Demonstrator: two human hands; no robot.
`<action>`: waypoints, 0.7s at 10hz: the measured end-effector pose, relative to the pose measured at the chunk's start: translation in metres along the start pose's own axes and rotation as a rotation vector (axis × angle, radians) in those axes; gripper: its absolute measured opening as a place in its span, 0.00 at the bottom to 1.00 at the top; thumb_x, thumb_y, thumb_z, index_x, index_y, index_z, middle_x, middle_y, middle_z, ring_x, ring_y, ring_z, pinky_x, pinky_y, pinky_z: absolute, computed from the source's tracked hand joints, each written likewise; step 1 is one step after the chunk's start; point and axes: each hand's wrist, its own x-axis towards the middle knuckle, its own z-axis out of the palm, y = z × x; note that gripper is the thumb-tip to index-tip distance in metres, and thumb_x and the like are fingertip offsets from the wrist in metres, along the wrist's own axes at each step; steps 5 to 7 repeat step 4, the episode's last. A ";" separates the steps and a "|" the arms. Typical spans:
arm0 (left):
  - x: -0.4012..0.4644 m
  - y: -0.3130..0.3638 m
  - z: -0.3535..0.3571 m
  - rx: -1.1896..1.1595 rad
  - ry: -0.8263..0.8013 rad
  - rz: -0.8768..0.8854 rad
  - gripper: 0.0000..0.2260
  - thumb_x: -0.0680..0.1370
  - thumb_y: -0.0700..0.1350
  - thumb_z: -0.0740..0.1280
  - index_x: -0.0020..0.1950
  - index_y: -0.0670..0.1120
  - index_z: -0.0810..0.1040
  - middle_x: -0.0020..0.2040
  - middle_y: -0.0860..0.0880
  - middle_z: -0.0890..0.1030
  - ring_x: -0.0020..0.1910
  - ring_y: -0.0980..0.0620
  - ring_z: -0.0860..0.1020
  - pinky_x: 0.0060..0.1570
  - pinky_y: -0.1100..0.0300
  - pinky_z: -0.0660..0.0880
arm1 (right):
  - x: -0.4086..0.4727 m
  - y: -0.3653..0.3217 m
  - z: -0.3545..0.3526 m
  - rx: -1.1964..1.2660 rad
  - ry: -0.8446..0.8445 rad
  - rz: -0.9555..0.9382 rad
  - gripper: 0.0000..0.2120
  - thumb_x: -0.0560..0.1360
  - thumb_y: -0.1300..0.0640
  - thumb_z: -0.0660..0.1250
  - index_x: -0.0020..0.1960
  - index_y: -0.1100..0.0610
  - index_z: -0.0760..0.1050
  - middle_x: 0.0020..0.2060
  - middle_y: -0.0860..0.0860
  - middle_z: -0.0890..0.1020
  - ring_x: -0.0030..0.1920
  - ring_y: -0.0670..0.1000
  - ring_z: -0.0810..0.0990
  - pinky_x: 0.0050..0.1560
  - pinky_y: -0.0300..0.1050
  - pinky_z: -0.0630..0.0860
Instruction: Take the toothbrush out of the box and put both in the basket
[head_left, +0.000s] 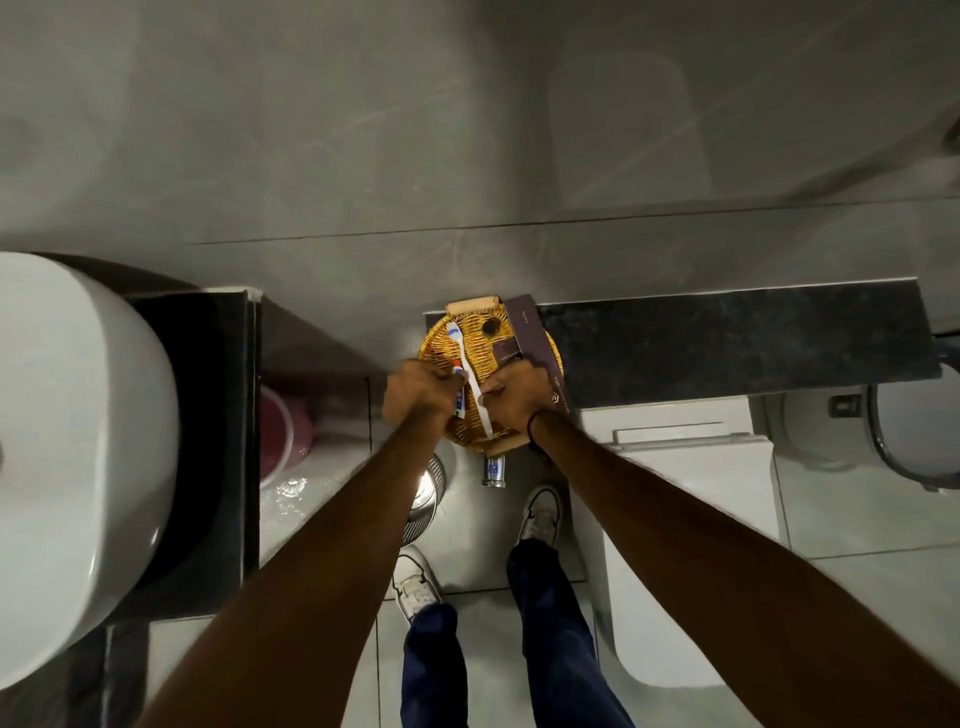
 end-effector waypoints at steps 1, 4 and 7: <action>-0.007 -0.003 0.000 0.194 0.058 0.099 0.19 0.75 0.58 0.74 0.57 0.46 0.86 0.55 0.43 0.87 0.53 0.42 0.86 0.47 0.52 0.81 | 0.002 0.001 0.009 -0.086 0.040 0.014 0.13 0.75 0.58 0.74 0.57 0.63 0.82 0.58 0.58 0.85 0.61 0.60 0.83 0.62 0.51 0.80; -0.009 -0.038 -0.010 0.414 0.134 0.325 0.11 0.79 0.50 0.66 0.51 0.47 0.86 0.49 0.42 0.87 0.47 0.37 0.85 0.46 0.48 0.81 | -0.002 0.007 0.031 -0.385 0.118 0.001 0.14 0.77 0.58 0.71 0.60 0.64 0.80 0.54 0.61 0.86 0.53 0.62 0.86 0.55 0.55 0.84; -0.009 -0.038 -0.010 0.414 0.134 0.325 0.11 0.79 0.50 0.66 0.51 0.47 0.86 0.49 0.42 0.87 0.47 0.37 0.85 0.46 0.48 0.81 | -0.002 0.007 0.031 -0.385 0.118 0.001 0.14 0.77 0.58 0.71 0.60 0.64 0.80 0.54 0.61 0.86 0.53 0.62 0.86 0.55 0.55 0.84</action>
